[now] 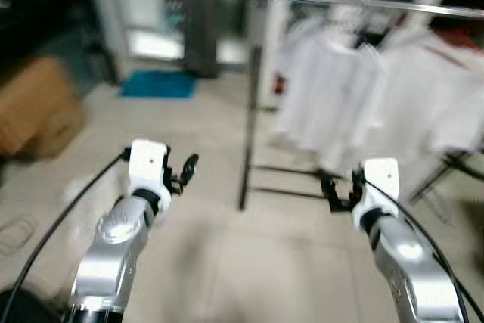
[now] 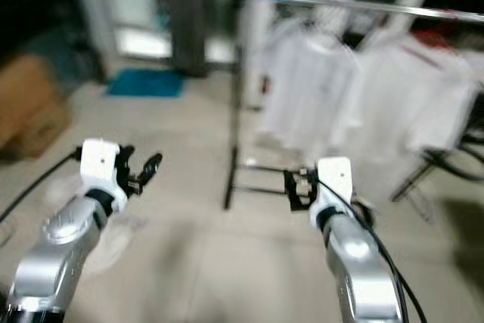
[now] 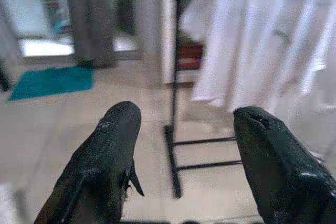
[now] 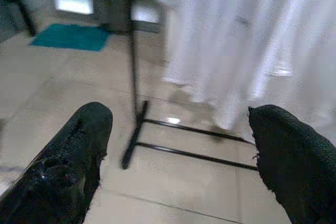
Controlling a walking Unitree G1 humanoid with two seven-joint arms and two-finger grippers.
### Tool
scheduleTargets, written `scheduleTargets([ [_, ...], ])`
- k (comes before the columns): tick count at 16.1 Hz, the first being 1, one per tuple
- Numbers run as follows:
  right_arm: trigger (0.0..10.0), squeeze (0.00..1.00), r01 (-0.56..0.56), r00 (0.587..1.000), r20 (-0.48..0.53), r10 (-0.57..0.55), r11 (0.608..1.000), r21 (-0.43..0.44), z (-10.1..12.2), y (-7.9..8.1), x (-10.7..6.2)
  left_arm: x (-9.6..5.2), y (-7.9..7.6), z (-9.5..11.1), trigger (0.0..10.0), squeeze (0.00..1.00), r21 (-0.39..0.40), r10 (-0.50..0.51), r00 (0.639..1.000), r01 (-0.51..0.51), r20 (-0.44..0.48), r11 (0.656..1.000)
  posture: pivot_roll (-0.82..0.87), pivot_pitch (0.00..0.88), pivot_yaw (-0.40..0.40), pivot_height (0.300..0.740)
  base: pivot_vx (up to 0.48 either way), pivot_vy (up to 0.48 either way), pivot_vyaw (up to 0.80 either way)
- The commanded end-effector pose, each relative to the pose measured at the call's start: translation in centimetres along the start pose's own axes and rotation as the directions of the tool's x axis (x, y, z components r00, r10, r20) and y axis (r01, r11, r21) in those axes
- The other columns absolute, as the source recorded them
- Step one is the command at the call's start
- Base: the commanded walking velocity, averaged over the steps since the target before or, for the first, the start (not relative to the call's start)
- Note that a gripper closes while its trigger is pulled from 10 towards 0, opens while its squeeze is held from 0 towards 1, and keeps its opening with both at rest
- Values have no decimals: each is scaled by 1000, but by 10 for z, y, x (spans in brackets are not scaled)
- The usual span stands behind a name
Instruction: Hang hanger
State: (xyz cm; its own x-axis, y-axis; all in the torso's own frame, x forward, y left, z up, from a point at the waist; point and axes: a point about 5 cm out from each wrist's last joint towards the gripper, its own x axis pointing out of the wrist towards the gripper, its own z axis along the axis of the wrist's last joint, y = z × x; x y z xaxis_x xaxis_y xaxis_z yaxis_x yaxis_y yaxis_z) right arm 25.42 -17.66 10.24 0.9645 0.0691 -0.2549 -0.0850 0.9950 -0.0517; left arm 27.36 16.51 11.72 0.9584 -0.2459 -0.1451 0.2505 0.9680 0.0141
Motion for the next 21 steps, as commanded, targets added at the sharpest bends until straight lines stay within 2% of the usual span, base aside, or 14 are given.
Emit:
scheduleTargets([
  [1,10000,0,35,999,7,-35,999,-4,2,-10,-1,4,-8,4,10000,0,-3,-28,999,28,20,1000,9,1,-32,740,352,0,-800],
  [7,10000,0,-34,999,34,34,999,-1,5,-1,1,4,-7,5,10000,0,1,-23,999,23,27,1000,14,0,-32,740,350,0,-133],
  [21,10000,0,-6,1000,6,6,999,48,-3,-8,-7,-5,-8,0,10000,0,-5,-30,999,30,12,1000,6,16,-33,740,344,0,0],
])
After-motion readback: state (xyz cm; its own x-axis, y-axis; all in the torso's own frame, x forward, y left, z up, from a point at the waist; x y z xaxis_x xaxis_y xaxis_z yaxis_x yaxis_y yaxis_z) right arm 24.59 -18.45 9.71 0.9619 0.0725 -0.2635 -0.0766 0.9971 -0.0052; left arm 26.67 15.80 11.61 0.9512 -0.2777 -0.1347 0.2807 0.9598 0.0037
